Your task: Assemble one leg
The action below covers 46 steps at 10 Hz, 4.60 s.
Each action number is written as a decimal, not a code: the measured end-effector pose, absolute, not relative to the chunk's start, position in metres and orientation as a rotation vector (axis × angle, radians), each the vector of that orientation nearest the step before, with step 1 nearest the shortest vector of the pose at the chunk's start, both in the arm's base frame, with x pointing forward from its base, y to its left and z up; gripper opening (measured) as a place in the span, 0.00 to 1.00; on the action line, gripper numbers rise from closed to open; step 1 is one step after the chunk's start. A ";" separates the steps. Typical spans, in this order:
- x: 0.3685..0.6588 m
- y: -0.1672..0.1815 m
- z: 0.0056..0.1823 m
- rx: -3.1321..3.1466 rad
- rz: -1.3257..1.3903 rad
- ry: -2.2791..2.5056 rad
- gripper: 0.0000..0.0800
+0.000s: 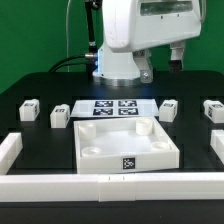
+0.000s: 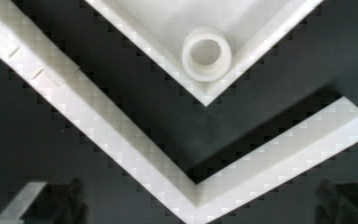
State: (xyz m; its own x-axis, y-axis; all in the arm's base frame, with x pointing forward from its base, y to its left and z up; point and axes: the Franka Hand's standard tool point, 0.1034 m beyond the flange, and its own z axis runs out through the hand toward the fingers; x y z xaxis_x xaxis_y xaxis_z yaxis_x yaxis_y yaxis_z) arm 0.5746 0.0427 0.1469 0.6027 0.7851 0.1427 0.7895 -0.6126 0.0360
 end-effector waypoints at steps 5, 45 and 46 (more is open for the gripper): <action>0.574 0.043 0.146 -2.784 -0.221 -1.368 0.81; 0.436 -0.023 0.005 -2.022 -0.050 -2.442 0.07; 0.436 -0.023 0.005 -2.022 -0.050 -2.442 0.07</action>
Offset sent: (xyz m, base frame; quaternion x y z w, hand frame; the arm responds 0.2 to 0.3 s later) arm 0.0000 0.0000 0.0000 0.0000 0.0000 0.0000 1.0000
